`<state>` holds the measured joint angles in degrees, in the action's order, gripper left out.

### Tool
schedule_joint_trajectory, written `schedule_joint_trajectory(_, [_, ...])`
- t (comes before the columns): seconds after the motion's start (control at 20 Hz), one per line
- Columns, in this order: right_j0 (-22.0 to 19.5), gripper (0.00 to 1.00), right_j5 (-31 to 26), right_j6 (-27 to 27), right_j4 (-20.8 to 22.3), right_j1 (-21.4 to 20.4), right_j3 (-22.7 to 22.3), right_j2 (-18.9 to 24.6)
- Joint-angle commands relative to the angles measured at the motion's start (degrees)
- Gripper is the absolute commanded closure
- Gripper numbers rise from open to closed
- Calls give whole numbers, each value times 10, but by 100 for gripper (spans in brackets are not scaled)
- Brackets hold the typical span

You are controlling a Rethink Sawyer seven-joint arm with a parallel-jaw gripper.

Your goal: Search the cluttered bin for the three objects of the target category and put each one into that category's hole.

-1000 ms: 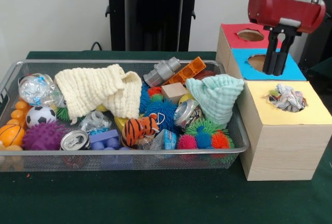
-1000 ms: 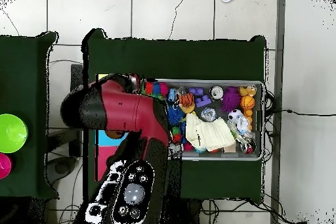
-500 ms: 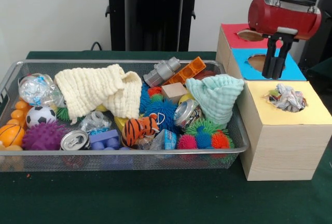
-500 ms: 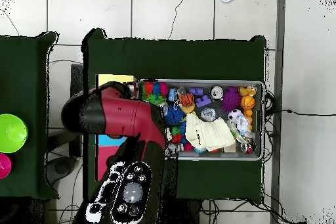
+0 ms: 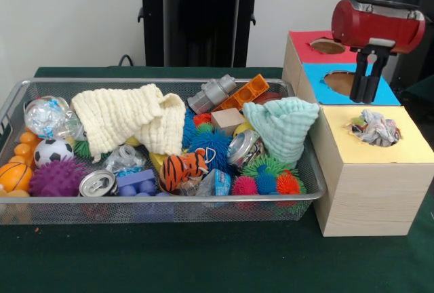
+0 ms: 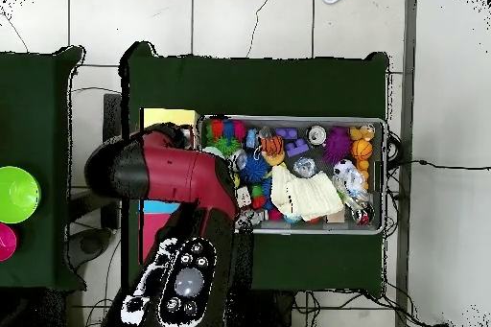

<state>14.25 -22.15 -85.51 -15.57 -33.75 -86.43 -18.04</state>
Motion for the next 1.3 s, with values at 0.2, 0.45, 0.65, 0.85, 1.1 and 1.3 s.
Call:
schedule_joint_trajectory(0.2, [-4, 100, -12, -151, -37, 6, -57, 61])
schedule_joint_trajectory(0.45, [-6, 100, -11, -138, -37, -4, -58, 65])
schedule_joint_trajectory(0.65, [-9, 100, -14, -131, -36, -12, -51, 68])
schedule_joint_trajectory(0.85, [-12, 100, -19, -133, -40, -17, -52, 71])
schedule_joint_trajectory(1.1, [-13, 100, -15, -135, -42, -9, -45, 73])
schedule_joint_trajectory(1.3, [-14, 100, -1, -132, -36, 2, -48, 75])
